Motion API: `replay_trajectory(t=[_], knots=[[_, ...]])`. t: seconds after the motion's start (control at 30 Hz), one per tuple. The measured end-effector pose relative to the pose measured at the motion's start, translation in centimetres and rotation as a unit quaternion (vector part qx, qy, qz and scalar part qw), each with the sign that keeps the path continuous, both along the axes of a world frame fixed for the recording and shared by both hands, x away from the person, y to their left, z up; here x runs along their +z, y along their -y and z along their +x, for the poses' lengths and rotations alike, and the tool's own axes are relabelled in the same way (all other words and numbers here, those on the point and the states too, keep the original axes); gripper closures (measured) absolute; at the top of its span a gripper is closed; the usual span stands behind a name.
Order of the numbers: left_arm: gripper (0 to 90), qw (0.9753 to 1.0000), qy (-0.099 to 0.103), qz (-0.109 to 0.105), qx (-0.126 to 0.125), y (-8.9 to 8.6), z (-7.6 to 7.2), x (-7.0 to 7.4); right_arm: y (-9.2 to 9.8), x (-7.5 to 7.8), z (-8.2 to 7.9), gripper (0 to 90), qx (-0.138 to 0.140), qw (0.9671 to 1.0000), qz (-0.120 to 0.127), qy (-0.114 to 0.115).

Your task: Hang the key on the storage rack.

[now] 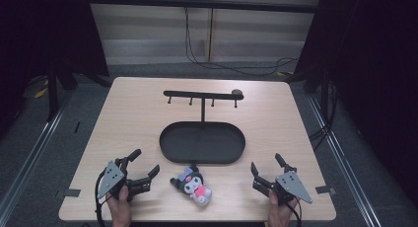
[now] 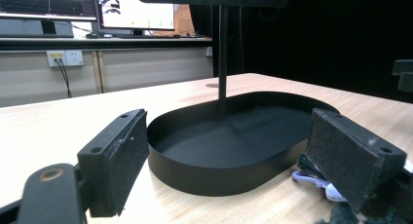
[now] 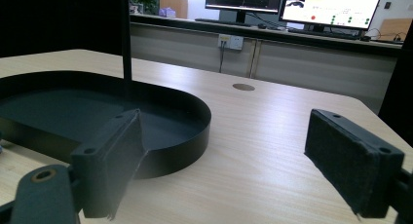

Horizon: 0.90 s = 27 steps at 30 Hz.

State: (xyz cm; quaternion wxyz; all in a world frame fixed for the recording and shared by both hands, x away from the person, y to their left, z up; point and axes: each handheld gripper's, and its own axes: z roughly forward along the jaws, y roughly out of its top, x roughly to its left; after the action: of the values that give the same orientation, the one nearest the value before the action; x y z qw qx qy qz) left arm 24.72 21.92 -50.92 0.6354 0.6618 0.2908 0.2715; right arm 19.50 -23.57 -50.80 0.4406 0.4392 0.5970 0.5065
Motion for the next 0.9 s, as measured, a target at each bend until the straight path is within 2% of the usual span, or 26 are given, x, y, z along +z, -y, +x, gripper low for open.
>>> replay_trajectory(t=[0.1,0.23,0.3,0.33,0.4,0.43,0.47,0.5,0.57,0.63,0.67,0.7,0.73,0.77,0.83,0.9], knots=[[15.4,1.0000,-0.005,-0.003,0.007,0.0,0.0,0.0,0.1,0.0,0.0,13.6,0.001,1.0000,0.003,0.000],[15.4,0.9999,-0.005,-0.005,0.007,0.0,0.1,0.0,0.5,0.1,0.2,13.4,0.011,0.9995,0.020,-0.024],[15.4,0.9999,-0.004,-0.006,0.009,0.0,0.0,0.0,0.6,0.1,0.2,13.3,0.016,0.9993,0.023,-0.024],[15.4,1.0000,-0.003,-0.002,0.007,0.0,0.0,0.0,0.6,0.1,0.4,13.7,0.017,0.9989,0.026,-0.035],[15.4,1.0000,-0.002,-0.002,0.006,0.0,0.0,0.0,0.3,0.3,0.8,14.6,0.004,0.9979,0.018,-0.062],[15.4,1.0000,-0.002,-0.001,0.008,0.0,0.0,0.0,0.3,0.3,0.8,14.6,0.004,0.9979,0.018,-0.062],[15.4,0.9999,-0.003,-0.003,0.010,0.0,0.0,0.0,-0.1,0.4,1.4,18.2,0.025,0.9944,0.014,-0.102],[15.4,0.9999,-0.003,-0.007,0.010,0.1,0.0,0.0,-0.4,0.5,1.5,21.5,0.031,0.9931,0.011,-0.112],[15.4,1.0000,0.001,0.000,0.005,0.0,0.0,0.0,-1.1,0.8,1.7,25.6,0.058,0.9903,0.008,-0.126],[15.4,1.0000,0.000,-0.001,0.004,0.0,0.0,0.0,-2.3,1.5,1.8,34.0,0.087,0.9870,0.000,-0.135],[15.4,1.0000,-0.001,-0.002,0.004,0.0,0.0,0.0,-2.9,1.8,1.9,34.9,0.100,0.9850,-0.005,-0.141],[15.4,1.0000,-0.001,-0.002,0.004,0.0,0.0,0.0,-2.9,1.8,1.9,34.9,0.100,0.9850,-0.005,-0.141],[15.4,1.0000,0.000,-0.001,0.003,0.0,0.0,0.0,-4.1,2.6,2.2,36.7,0.114,0.9808,-0.028,-0.156],[15.4,1.0000,0.001,0.000,0.002,0.0,0.0,0.0,-4.6,2.9,2.4,38.1,0.124,0.9786,-0.032,-0.162],[15.4,1.0000,0.001,0.000,0.002,0.0,0.0,0.0,-5.5,3.5,2.7,38.5,0.148,0.9717,-0.036,-0.181],[15.4,1.0000,0.000,-0.001,0.002,0.0,0.0,0.0,-6.2,4.0,3.1,39.8,0.175,0.9620,-0.038,-0.206]])
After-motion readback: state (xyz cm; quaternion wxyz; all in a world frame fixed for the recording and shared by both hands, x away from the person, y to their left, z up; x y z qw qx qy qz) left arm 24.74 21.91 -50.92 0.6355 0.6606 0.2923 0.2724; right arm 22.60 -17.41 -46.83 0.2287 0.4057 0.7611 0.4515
